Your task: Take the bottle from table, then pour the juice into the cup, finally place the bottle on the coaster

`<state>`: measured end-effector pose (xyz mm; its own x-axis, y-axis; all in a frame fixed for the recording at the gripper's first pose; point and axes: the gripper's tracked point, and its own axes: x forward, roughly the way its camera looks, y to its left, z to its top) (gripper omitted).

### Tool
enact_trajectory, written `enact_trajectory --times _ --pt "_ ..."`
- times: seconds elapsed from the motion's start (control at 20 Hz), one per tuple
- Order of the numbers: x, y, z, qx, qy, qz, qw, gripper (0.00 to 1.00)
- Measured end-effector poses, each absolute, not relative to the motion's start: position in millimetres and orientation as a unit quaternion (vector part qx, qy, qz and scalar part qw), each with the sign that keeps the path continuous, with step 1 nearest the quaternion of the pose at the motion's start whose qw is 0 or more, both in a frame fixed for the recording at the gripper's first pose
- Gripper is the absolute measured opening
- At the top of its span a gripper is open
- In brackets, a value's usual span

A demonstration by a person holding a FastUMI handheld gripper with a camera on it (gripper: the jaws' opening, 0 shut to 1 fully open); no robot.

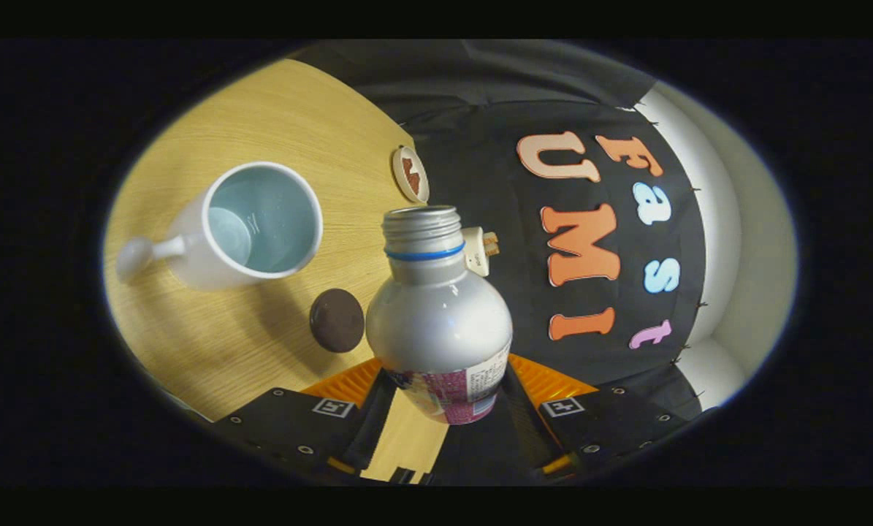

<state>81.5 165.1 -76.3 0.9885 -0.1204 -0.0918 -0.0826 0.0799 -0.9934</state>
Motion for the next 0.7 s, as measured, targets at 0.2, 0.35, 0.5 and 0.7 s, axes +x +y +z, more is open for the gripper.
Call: enact_trajectory --times 0.2,0.35,0.5,0.7 --pt "82.1 163.9 -65.7 -0.708 0.063 -0.018 0.703 0.78" --pt "83.4 161.9 -64.1 -0.719 0.061 -0.02 0.692 0.78" --pt "82.1 163.9 -63.0 -0.732 0.06 -0.017 0.678 0.78" --pt "82.8 166.7 -60.2 -0.746 0.055 -0.019 0.664 0.78"
